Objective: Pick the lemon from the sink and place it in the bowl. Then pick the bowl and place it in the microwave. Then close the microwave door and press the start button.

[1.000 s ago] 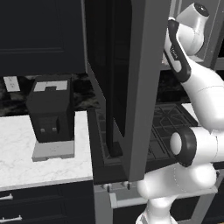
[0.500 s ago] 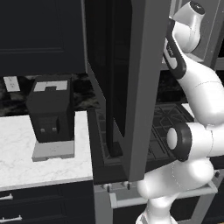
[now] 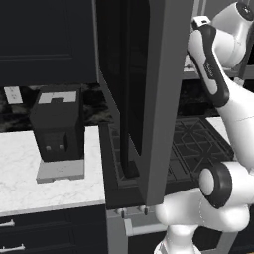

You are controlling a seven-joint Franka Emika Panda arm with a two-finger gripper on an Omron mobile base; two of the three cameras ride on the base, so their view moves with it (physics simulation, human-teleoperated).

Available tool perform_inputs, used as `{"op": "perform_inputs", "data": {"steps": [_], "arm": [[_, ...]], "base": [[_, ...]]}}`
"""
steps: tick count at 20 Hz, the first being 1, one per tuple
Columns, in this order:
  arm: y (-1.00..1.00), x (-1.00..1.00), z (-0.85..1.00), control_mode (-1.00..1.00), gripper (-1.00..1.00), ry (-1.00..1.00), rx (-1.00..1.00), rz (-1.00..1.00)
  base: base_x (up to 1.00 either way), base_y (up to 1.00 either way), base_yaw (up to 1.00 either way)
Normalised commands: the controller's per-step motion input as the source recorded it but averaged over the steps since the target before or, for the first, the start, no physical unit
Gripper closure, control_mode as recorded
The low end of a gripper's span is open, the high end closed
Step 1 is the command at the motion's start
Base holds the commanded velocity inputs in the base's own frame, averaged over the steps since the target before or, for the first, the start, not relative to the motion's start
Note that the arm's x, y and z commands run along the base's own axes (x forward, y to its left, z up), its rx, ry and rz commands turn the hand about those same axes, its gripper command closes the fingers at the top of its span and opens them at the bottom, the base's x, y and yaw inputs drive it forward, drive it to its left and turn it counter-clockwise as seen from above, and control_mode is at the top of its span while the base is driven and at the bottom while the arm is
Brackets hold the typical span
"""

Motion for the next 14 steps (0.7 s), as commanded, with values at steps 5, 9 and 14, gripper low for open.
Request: {"op": "perform_inputs", "data": {"steps": [5, 9, 14], "arm": [[0.0, -0.83, -0.12, -1.0, -1.0, -0.08, 0.0, 0.0], [-0.02, -0.85, -0.33, -1.0, -1.0, -0.08, -0.01, 0.0], [-0.05, -0.36, -0.38, -1.0, -1.0, 0.01, -0.03, 0.0]], "base": [[0.0, 0.0, 0.0], [0.0, 0.0, 0.0], [0.0, 0.0, 0.0]]}}
